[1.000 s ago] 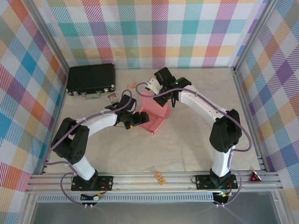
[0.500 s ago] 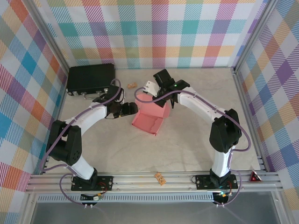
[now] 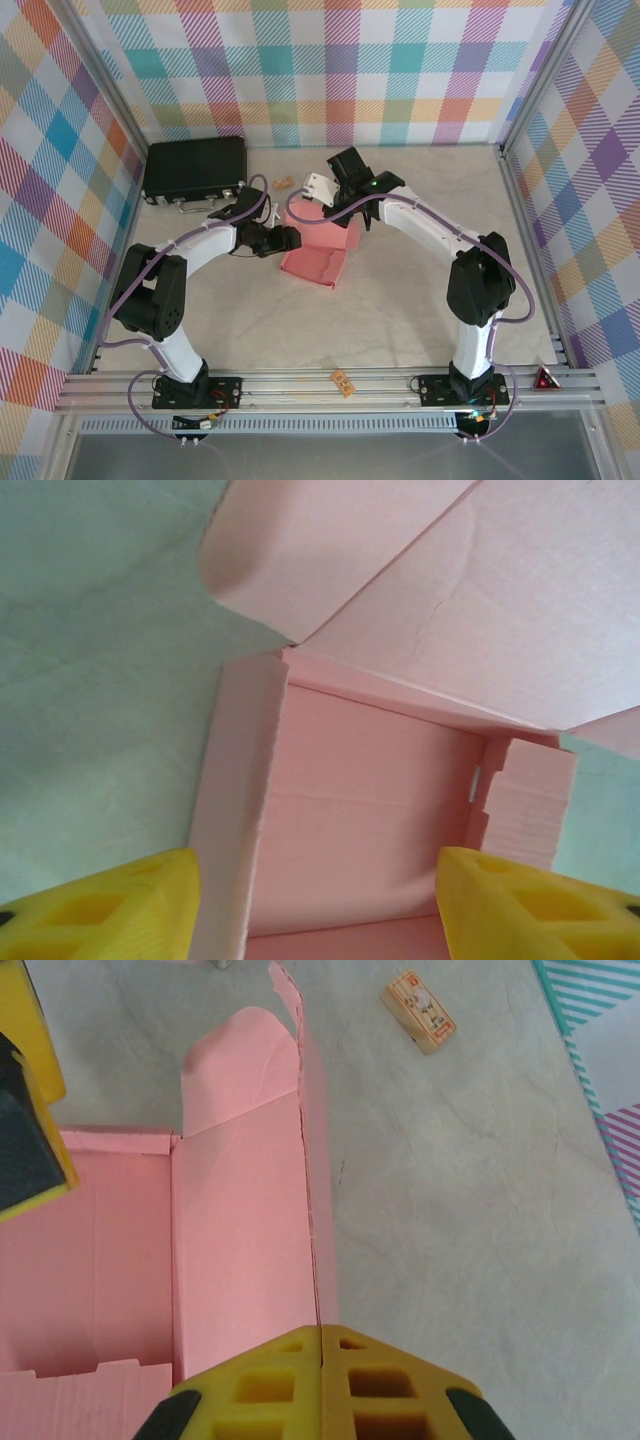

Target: Fold the paper box

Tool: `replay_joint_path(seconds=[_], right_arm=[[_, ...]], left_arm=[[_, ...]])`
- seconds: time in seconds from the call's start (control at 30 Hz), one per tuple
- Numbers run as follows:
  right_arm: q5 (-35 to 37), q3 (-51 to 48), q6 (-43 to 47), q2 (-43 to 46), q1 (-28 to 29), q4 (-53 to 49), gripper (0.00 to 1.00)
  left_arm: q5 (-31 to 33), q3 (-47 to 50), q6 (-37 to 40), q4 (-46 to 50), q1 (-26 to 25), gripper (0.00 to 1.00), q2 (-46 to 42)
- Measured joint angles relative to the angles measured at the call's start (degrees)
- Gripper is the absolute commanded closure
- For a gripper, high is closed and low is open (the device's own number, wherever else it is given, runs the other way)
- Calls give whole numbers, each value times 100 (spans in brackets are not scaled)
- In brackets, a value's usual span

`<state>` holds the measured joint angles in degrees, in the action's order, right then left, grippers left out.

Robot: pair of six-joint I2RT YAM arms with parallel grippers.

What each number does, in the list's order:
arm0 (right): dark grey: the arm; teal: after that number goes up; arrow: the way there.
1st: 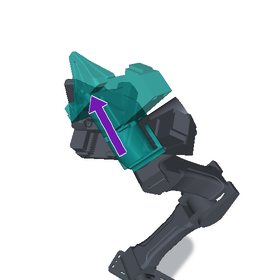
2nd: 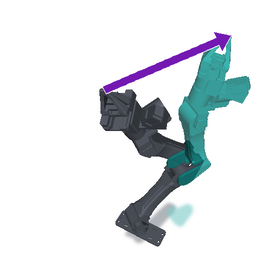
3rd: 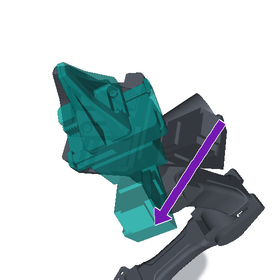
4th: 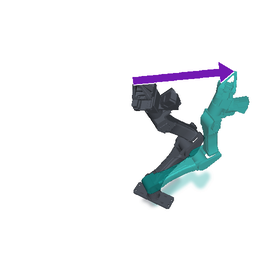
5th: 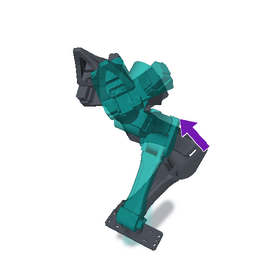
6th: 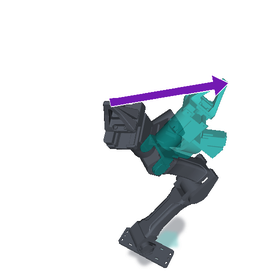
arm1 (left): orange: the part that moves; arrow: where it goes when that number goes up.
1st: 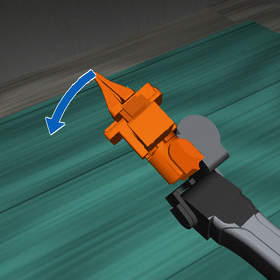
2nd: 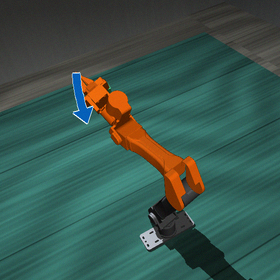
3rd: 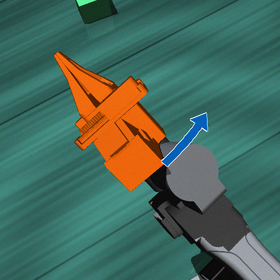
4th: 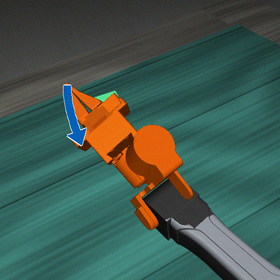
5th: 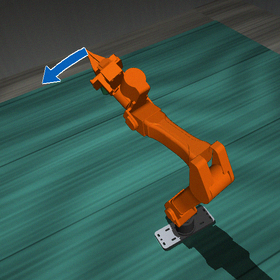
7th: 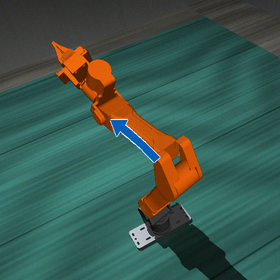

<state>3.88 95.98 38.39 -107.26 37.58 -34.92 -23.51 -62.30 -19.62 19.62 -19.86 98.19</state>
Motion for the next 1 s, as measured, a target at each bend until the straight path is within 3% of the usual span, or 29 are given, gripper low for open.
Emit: replay_joint_path(seconds=[0.2,0.33,0.4,0.47,0.57,0.77,1.0], right_arm=[[-26,0,28,-42,4,70,95],[-2,0,39,-57,7,136,85],[55,0,13,-57,9,219,75],[164,-2,-24,-57,15,326,57],[315,-26,-57,-46,28,490,44],[660,-306,-341,247,33,763,33],[1167,-636,-1296,1119,31,826,30]], left_arm=[[-48,214,-291,-264,-92,45,55],[-48,219,-374,-332,-173,49,118],[-46,219,-407,-332,-221,49,118],[-46,219,-463,-319,-297,49,120],[-39,219,-527,-286,-380,49,118],[70,219,-647,-227,-439,49,118],[151,219,-658,-181,-439,49,118]])
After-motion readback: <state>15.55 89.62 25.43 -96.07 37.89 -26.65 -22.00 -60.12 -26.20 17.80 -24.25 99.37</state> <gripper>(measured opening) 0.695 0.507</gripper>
